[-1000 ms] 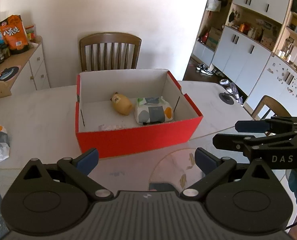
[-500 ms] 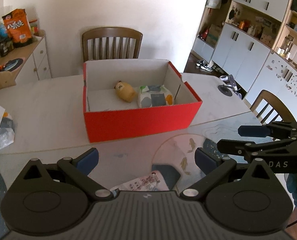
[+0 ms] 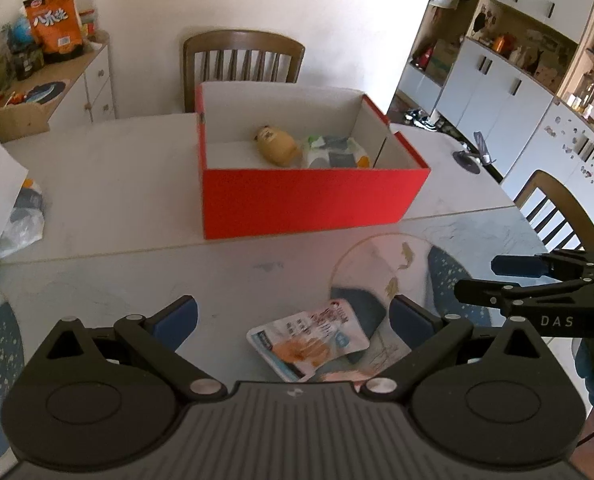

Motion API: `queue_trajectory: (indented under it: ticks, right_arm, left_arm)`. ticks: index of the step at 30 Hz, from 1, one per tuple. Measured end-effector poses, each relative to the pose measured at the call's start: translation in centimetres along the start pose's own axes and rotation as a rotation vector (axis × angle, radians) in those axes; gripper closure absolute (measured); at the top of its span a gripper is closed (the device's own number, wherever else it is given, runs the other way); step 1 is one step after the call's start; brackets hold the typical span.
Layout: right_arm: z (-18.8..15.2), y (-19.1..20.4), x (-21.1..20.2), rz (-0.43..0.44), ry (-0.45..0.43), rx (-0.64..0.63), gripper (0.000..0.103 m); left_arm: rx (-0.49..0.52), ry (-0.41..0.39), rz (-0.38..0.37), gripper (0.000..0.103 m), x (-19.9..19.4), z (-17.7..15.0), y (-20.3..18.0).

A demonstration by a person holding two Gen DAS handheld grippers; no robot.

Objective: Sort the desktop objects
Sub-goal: 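Withdraw both tools from the box back toward the remaining packages, then grasp the dark seaweed bag with the right tool while the left tool approaches the green stick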

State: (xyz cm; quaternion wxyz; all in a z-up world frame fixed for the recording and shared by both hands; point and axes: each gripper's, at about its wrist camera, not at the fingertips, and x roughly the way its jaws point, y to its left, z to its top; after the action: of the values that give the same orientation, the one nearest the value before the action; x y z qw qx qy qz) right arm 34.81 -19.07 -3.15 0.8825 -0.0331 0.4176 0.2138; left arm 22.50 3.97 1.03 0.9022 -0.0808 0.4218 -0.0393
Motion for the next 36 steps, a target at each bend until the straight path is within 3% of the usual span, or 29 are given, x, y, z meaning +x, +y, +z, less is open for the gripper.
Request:
queue_trajectory:
  ticks: [20, 36]
  right_arm:
    - [-3.8, -1.3, 3.0, -0.037, 0.098, 0.062, 0.032]
    - [-5.6, -0.9, 4.9, -0.042, 0.163, 0.069, 0.032]
  left_arm:
    - [-0.084, 0.091, 0.045, 0.001, 1.9, -6.7, 4.0]
    - [-0.090, 0.122, 0.075, 0.005, 3.2, -9.7, 6.0]
